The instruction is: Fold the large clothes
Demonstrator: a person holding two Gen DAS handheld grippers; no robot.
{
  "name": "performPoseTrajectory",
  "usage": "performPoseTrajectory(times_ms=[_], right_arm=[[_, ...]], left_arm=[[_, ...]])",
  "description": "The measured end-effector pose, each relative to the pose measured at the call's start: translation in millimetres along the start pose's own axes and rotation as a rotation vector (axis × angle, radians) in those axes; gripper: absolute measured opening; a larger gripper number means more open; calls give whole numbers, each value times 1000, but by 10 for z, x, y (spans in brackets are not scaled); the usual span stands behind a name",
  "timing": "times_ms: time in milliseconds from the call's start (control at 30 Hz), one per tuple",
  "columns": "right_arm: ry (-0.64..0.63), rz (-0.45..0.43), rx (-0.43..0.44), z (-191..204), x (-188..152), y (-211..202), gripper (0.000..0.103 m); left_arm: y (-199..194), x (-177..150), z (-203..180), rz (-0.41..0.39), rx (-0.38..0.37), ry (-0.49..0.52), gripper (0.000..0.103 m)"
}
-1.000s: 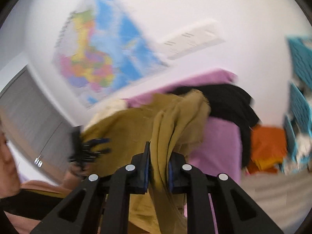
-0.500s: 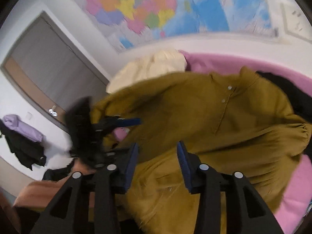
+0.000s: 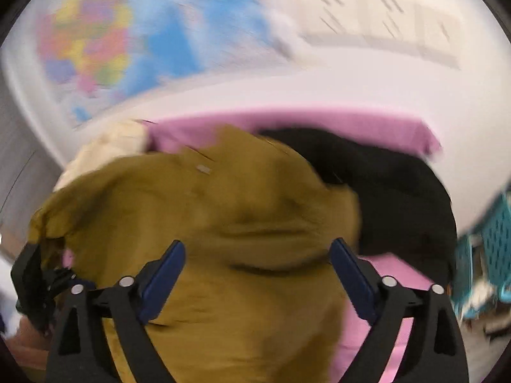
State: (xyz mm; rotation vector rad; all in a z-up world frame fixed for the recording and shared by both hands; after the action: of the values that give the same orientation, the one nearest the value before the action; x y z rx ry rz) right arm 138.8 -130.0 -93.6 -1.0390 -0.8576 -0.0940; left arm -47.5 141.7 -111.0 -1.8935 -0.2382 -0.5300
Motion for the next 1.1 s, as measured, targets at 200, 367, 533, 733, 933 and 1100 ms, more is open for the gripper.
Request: performPoseTrajectory(times_ms=[200,367,533,733,933,1100], right_arm=[[198,103,176,-564,-202,507,81],[181,16,227,-667,-196,298,12],[189,-159,184,-761,29,-149,10],[239,10,33,-985,-171,368,24],[165,-118,-42,-715,-213,47,50],[-102,-172,43,155,-128,-124,55]], left_arm=[[-71,0,-7,8,-1,46,43],[-388,282,187,-96,167,49,24],[-684,754,297,-247,321,82,59],[-365,923,697,-137,274,-25,94],[-342,634,958,-106,191,-151,94],[-156,606,1001,-85,142,-170,93]])
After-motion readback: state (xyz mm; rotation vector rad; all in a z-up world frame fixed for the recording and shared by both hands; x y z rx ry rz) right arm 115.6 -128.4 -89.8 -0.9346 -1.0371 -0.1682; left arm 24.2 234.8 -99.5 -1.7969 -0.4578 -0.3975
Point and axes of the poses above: each gripper's, at about its wrist camera, not at the fingertips, and y roughly the way its jaws point, z to its left, x to its top, the point moved 4 cm from there along y, roughly the way its jaws point, and after that the axes turned 2 degrees about z, right-handed, at the moved point
